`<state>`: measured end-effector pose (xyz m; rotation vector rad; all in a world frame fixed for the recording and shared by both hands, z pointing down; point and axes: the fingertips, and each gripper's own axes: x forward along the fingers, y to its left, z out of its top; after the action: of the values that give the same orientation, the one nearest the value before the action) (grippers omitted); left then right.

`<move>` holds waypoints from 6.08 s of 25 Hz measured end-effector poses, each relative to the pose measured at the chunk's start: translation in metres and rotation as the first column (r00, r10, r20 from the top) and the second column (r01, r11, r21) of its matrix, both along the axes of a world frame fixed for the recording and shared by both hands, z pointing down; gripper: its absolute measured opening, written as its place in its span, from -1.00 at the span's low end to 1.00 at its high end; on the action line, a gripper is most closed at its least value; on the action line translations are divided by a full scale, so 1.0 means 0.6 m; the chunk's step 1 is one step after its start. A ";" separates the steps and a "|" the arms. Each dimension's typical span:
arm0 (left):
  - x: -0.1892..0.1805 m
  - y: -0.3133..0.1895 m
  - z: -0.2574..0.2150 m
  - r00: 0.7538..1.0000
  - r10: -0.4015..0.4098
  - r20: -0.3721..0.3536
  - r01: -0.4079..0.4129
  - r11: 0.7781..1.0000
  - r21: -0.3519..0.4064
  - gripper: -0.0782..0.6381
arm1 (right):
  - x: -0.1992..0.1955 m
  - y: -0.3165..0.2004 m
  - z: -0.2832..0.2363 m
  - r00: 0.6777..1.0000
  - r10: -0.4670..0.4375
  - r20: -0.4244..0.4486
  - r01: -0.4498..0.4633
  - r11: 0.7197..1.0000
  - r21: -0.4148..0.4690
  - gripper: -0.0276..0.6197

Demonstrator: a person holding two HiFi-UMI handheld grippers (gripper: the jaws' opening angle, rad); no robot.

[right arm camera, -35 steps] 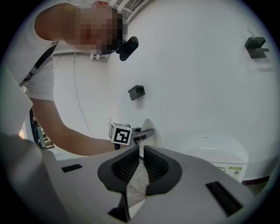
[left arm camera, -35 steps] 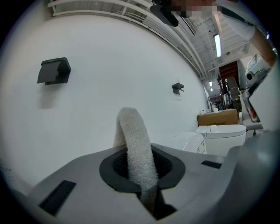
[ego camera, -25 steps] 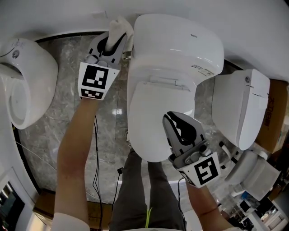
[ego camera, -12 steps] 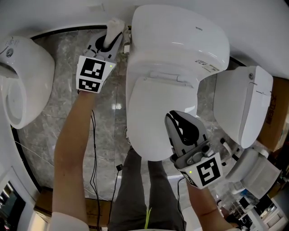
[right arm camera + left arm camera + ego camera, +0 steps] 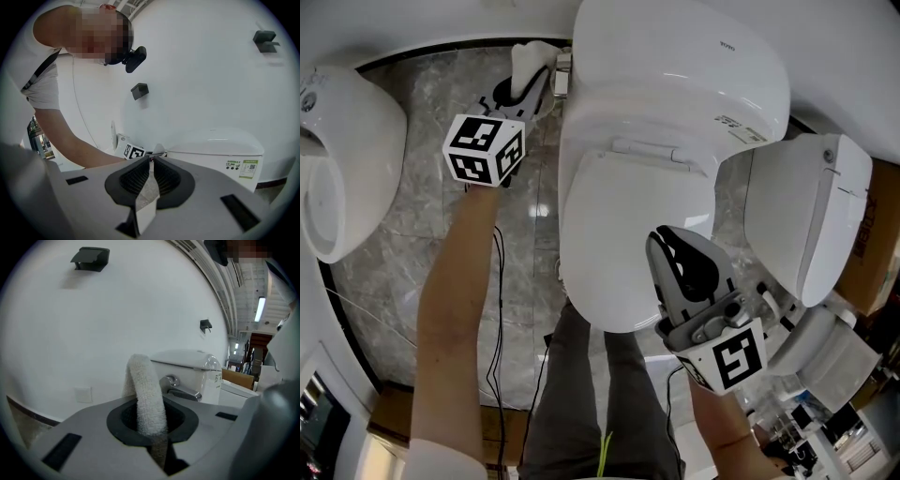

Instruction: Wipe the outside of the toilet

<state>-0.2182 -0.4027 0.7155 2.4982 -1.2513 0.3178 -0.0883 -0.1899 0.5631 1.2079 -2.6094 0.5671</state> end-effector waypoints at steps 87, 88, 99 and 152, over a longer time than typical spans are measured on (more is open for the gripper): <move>0.234 0.141 -0.059 0.961 -0.102 0.258 0.086 0.994 0.074 -0.63 | 0.344 0.106 -0.085 0.973 0.224 0.057 -0.228 0.972 0.066 -0.75; 0.242 0.138 -0.057 0.961 -0.095 0.259 0.079 0.994 0.071 -0.63 | 0.348 0.107 -0.084 0.972 0.227 0.056 -0.230 0.971 0.066 -0.75; 0.342 0.127 -0.042 0.967 -0.018 0.253 0.002 0.998 0.064 -0.63 | 0.392 0.118 -0.066 0.962 0.267 0.060 -0.270 0.962 0.049 -0.75; 0.792 0.283 -0.128 0.930 0.349 0.113 -0.357 0.931 0.069 -0.63 | 0.573 0.253 -0.129 0.896 0.440 0.055 -0.443 0.893 0.075 -0.75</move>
<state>0.2569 -0.2327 0.6386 2.8131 -0.8560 0.4875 0.2557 -0.0380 0.4857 1.8576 -2.4077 0.5584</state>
